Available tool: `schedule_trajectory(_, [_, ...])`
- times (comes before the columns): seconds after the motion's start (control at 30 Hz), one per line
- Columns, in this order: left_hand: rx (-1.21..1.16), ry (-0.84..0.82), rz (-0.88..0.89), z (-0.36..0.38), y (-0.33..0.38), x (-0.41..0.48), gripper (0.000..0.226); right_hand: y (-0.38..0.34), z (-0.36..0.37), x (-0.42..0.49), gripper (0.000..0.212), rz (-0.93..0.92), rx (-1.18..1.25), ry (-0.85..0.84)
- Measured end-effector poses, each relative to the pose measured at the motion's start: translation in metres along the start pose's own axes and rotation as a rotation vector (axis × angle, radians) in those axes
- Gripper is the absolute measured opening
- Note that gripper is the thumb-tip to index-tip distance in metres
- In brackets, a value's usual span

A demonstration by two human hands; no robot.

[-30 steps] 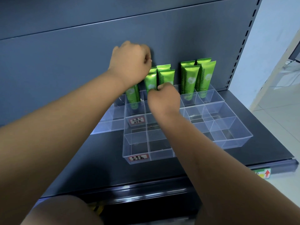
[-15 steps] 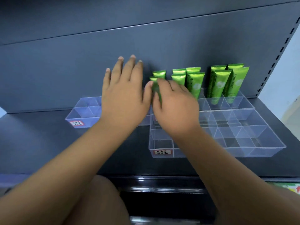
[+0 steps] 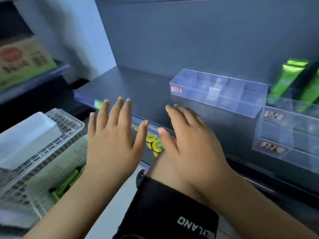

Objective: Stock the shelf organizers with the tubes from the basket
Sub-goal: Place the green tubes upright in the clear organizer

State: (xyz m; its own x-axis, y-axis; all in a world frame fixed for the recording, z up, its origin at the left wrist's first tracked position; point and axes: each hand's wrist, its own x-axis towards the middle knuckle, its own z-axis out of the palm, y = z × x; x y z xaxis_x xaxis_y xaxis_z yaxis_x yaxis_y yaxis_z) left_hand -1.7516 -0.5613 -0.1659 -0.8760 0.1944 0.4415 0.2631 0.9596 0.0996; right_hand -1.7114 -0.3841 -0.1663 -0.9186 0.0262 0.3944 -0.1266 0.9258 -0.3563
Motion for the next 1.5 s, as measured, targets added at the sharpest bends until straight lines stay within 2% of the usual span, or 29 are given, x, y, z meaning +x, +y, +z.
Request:
schedule_trajectory(0.07, [0.020,-0.043,-0.092,-0.002,-0.030,-0.021,0.071,-0.029,0.011,0.005,0.063,-0.048,0.001,-0.037])
schedule_trajectory(0.2, [0.028,-0.068,-0.255,-0.002,-0.085,-0.056,0.072,-0.092,0.044,0.013,0.054,-0.143,0.075,-0.003])
schedule_trajectory(0.33, [0.002,-0.078,-0.375,0.006,-0.128,-0.080,0.072,-0.145,0.099,0.016,0.053,-0.275,0.044,-0.189])
schedule_trajectory(0.47, [0.022,-0.156,-0.505,0.028,-0.170,-0.104,0.068,-0.179,0.148,0.013,0.038,-0.312,-0.001,-0.340])
schedule_trajectory(0.57, [0.028,-0.190,-0.592,0.055,-0.199,-0.123,0.058,-0.179,0.189,0.010,0.033,-0.268,-0.022,-0.490])
schedule_trajectory(0.67, [0.032,-0.210,-0.642,0.081,-0.222,-0.142,0.058,-0.174,0.227,0.013,0.034,-0.145,-0.004,-0.663])
schedule_trajectory(0.87, [-0.052,-0.373,-0.780,0.140,-0.264,-0.152,0.057,-0.181,0.299,0.030,0.035,-0.064,0.043,-0.806])
schedule_trajectory(1.03, [-0.296,-0.432,-0.971,0.193,-0.302,-0.107,0.049,-0.188,0.352,0.080,0.012,-0.097,0.108,-0.889])
schedule_trajectory(1.13, [-0.465,-0.460,-1.053,0.227,-0.314,-0.073,0.058,-0.188,0.390,0.116,0.015,0.074,0.199,-0.880])
schedule_trajectory(1.2, [-0.571,-0.515,-1.116,0.252,-0.318,-0.055,0.046,-0.186,0.415,0.133,0.007,0.184,0.236,-0.911])
schedule_trajectory(1.37, [-0.660,-0.526,-1.296,0.320,-0.330,-0.028,0.048,-0.161,0.462,0.151,0.021,0.214,0.085,-1.022])
schedule_trajectory(1.5, [-0.597,-0.575,-1.385,0.354,-0.325,-0.019,0.062,-0.163,0.490,0.150,0.039,0.064,-0.010,-1.101])
